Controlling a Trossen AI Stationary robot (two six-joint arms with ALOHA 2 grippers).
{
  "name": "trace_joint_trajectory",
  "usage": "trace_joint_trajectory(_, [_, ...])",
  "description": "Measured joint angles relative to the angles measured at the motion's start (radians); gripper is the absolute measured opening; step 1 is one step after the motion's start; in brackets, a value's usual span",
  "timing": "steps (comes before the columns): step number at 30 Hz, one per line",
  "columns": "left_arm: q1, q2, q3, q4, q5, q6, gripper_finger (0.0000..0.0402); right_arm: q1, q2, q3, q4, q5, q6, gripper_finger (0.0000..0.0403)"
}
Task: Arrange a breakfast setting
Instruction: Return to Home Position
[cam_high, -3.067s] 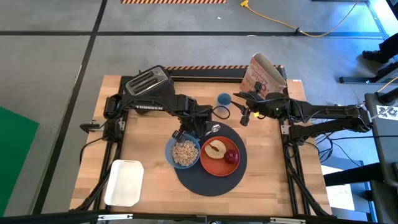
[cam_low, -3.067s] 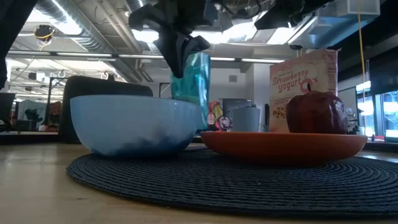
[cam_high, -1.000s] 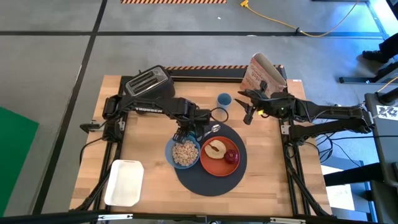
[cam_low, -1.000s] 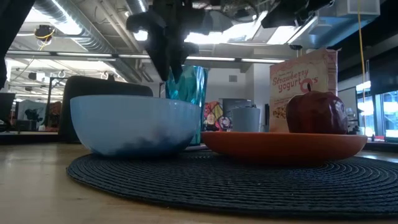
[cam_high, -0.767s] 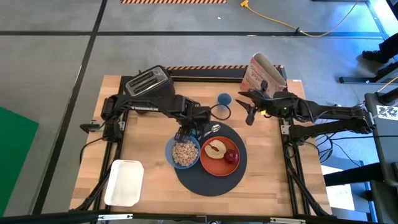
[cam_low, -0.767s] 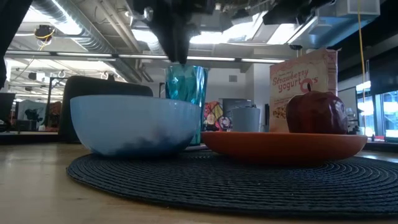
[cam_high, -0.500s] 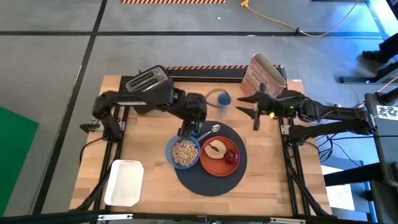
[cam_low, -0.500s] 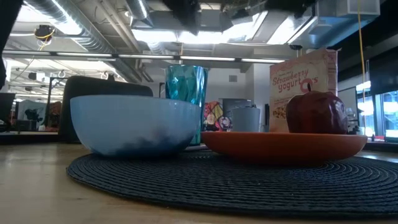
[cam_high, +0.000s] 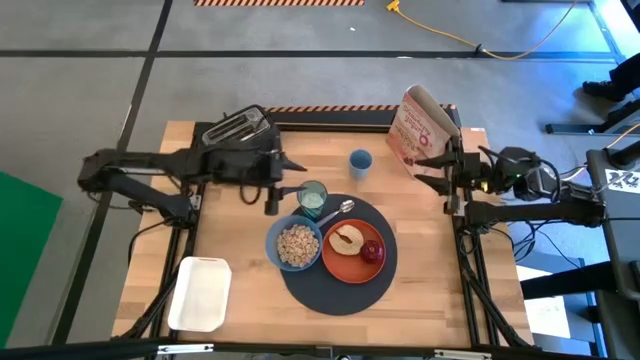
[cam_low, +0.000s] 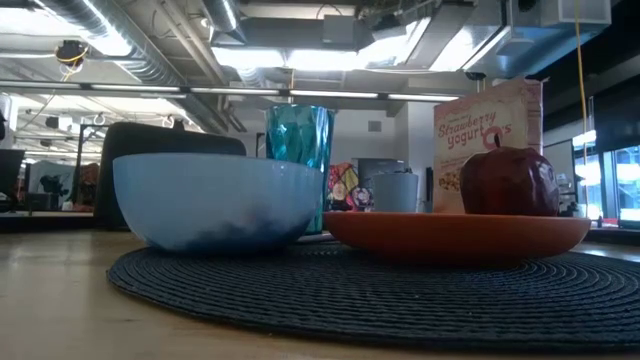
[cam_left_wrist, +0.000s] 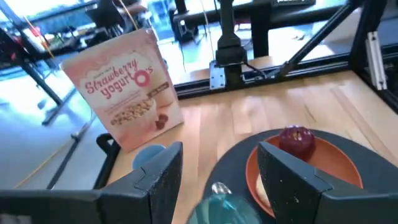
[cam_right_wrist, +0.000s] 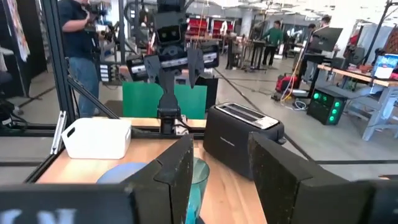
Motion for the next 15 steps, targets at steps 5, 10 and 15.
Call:
trace_joint_trajectory(5, [0.000,-0.134,-0.300,0.292,-0.014,-0.038,0.0202,0.000,-0.117,-0.141,0.015,0.030,0.057,0.0145])
trace_joint_trajectory(10, [0.000,-0.195,-0.510,0.546,-0.056,-0.081,0.0202,0.000,-0.222,-0.271,-0.023,0.054,0.112,0.0145])
trace_joint_trajectory(15, [0.000,-0.266,-0.635,0.663,-0.105,-0.125,0.0202,0.000,-0.291,-0.358,-0.052,0.038,0.173,0.0145])
